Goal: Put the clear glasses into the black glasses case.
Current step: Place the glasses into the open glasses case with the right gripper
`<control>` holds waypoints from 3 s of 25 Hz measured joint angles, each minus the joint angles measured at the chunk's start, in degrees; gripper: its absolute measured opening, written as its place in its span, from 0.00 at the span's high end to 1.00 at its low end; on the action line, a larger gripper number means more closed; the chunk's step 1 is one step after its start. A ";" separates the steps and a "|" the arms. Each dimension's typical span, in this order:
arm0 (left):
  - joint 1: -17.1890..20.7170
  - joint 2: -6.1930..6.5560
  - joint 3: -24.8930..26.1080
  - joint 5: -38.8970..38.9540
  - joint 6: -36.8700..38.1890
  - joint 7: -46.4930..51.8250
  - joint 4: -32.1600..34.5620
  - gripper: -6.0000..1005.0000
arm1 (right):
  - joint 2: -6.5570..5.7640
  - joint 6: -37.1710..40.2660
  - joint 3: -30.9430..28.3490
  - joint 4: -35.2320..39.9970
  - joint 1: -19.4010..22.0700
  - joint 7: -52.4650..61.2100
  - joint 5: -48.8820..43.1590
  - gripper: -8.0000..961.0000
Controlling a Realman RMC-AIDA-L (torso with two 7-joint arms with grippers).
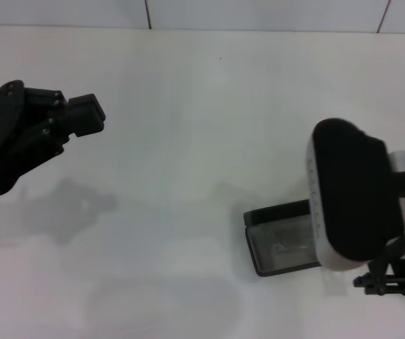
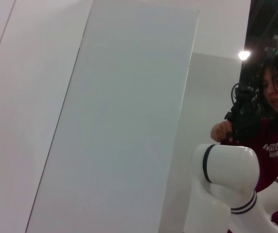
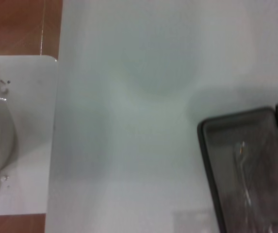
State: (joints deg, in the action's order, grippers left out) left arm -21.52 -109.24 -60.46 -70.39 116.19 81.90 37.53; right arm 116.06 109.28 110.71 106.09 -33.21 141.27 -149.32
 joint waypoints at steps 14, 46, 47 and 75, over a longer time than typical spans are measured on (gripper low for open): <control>0.24 0.04 0.24 0.00 -0.01 0.01 0.00 0.94 | -0.10 3.68 -5.60 1.37 3.80 2.69 -6.73 0.62; -0.10 0.09 0.26 -0.12 -0.14 0.63 0.00 0.94 | -0.13 -17.69 -10.30 -14.93 7.07 2.26 -9.00 0.99; -0.12 0.09 0.26 -0.21 -0.15 0.63 0.00 0.94 | -0.13 -18.04 -10.29 -15.03 7.14 2.25 -8.84 0.99; 0.34 0.09 0.26 -0.54 -0.15 0.63 0.00 0.94 | -0.22 -20.46 -10.74 -15.80 7.72 1.38 -3.68 0.97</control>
State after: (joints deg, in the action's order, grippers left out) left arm -21.18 -109.15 -60.20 -70.93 116.04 82.53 37.53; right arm 115.84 88.81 99.97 90.29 -25.48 142.65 -153.00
